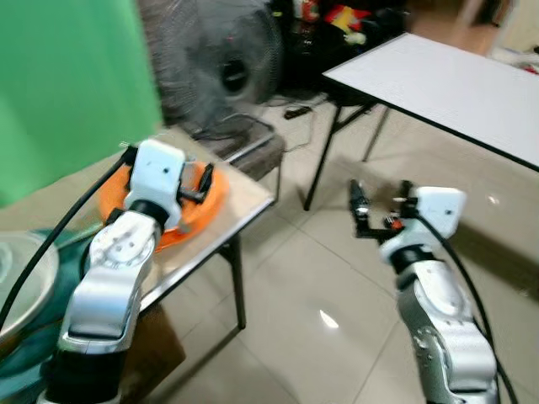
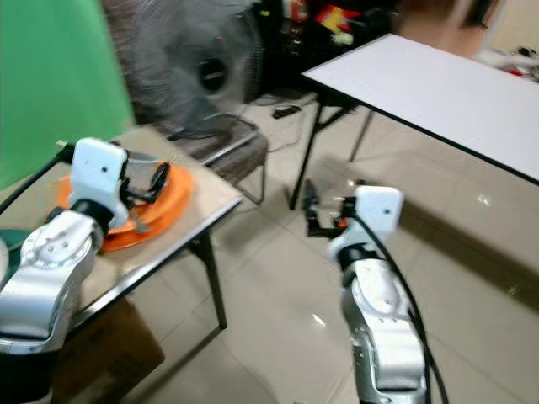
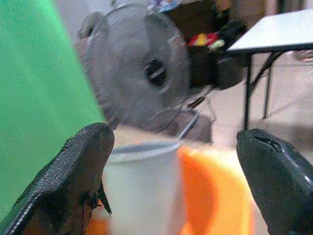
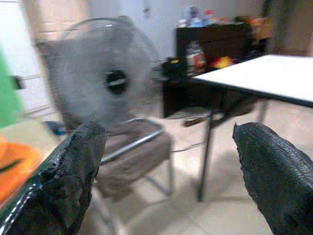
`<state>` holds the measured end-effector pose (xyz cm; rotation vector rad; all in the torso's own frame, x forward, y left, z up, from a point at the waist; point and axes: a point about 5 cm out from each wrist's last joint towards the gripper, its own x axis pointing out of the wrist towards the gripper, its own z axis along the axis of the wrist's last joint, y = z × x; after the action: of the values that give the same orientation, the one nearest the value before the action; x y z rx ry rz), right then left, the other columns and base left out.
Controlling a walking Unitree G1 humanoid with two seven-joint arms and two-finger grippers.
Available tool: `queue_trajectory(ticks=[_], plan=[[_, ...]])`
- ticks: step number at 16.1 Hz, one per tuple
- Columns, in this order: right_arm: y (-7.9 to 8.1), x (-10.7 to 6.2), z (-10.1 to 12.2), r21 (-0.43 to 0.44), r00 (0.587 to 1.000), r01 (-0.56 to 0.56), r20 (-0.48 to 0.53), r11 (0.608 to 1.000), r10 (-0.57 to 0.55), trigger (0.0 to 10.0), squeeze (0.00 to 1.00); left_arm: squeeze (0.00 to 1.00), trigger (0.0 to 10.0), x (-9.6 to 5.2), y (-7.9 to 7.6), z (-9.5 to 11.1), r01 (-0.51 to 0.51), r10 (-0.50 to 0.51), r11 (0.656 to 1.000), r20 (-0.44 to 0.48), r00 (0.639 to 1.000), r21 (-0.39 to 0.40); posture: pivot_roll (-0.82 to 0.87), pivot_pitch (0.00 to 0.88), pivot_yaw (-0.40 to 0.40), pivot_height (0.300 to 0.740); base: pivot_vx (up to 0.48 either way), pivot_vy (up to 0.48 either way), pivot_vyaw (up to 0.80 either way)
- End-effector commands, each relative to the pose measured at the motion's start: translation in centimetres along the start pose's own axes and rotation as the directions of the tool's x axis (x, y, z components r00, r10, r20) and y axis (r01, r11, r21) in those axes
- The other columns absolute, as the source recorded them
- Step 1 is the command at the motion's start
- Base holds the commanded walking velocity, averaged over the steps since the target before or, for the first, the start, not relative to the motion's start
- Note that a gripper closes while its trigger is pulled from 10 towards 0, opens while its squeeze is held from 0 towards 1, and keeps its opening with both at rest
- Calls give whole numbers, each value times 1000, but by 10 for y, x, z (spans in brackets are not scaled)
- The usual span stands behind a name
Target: Setting the table
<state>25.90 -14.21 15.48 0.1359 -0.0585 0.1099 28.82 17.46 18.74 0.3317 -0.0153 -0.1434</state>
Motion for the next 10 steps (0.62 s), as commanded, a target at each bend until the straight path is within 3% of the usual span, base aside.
queue_trajectory(ticks=[1, 5, 6, 7, 8, 10], plan=[[-3, 1, -5, -2, 999, 6, -45, 1000, -6, 10000, 0, 0, 10000, -3, -1, -1, 4, -4, 1000, -16, 1000, 23, 45, 0, -43, 740, 0, 0, 0], [1, 5, -2, -16, 998, -53, -39, 998, 53, 10000, 0, 0, 10000, 1, 9, 2, 25, -25, 999, -18, 1000, 37, 34, 0, -50, 740, 0, 0, 0], [1, 5, -3, -36, 994, -99, -46, 994, 98, 10000, 0, 122, 10000, 9, 10, 6, 88, -89, 995, 5, 996, 51, 24, 0, -49, 740, 0, 0, 0], [1, 5, -3, -39, 992, -122, -49, 992, 120, 10000, 0, 122, 10000, 12, 10, 7, 115, -116, 992, 14, 993, 57, 24, 0, -49, 740, 0, 0, 0], [2, 5, -2, -56, 983, -180, -58, 982, 177, 10000, 0, 1000, 10000, 19, 12, 10, 168, -169, 984, 15, 985, 65, 9, 0, -40, 740, 0, 0, 0], [3, 5, 4, -84, 947, -319, -76, 944, 313, 10000, 0, 1000, 10000, 38, 25, 16, 248, -249, 957, -9, 968, 153, 11, 0, -37, 740, 0, 0, 0]])
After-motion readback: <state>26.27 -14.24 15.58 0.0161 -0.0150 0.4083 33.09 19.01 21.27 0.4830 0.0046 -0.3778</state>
